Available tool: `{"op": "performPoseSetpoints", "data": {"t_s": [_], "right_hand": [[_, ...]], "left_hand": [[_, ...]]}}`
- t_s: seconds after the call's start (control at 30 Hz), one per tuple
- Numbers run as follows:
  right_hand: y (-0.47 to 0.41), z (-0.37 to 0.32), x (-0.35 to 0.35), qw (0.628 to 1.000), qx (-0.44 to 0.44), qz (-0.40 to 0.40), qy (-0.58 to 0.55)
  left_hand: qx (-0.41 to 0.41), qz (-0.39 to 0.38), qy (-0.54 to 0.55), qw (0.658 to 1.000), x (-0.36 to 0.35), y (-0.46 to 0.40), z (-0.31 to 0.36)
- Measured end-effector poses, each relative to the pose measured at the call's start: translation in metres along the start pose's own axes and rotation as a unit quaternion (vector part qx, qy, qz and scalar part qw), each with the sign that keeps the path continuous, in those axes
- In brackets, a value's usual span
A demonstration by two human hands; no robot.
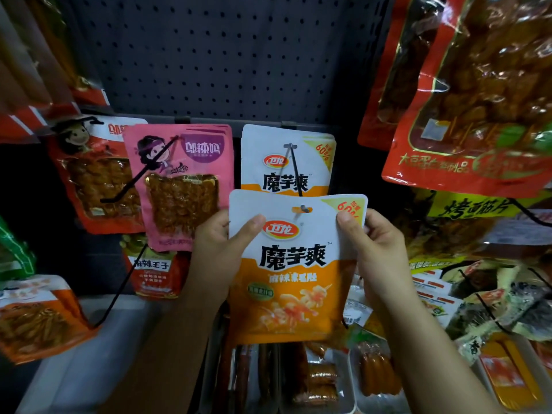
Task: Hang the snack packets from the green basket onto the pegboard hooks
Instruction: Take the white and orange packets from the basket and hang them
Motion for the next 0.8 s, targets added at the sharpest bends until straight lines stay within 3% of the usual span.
{"op": "performPoseSetpoints", "data": {"t_s": [0.13,0.3,0.57,0.8], "right_hand": [[-0.017,0.011,0.004,0.999,0.0,0.016,0.035],[-0.055,0.02,-0.003,0.995,0.0,0.05,0.084],[-0.126,0.033,-0.02,0.964,0.009,0.121,0.237],[-0.152,0.034,-0.03,0.933,-0.005,0.153,0.325]], "left_hand": [[-0.004,0.033,-0.025,0.999,0.009,-0.02,-0.011],[-0.024,0.058,-0.14,0.988,0.017,-0.067,-0.02],[-0.073,0.102,-0.347,0.93,0.011,-0.133,-0.02],[-0.093,0.096,-0.409,0.903,0.007,-0.154,-0.021]]}}
Point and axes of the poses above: each hand's wrist, its own y-axis away from the middle knuckle, its own x-axis out of the back of the hand, z = x × y, the point moved 1 cm from there along -y, towards the middle knuckle, and after that the axes turned 3 degrees about -z, right-handed, at the moved point
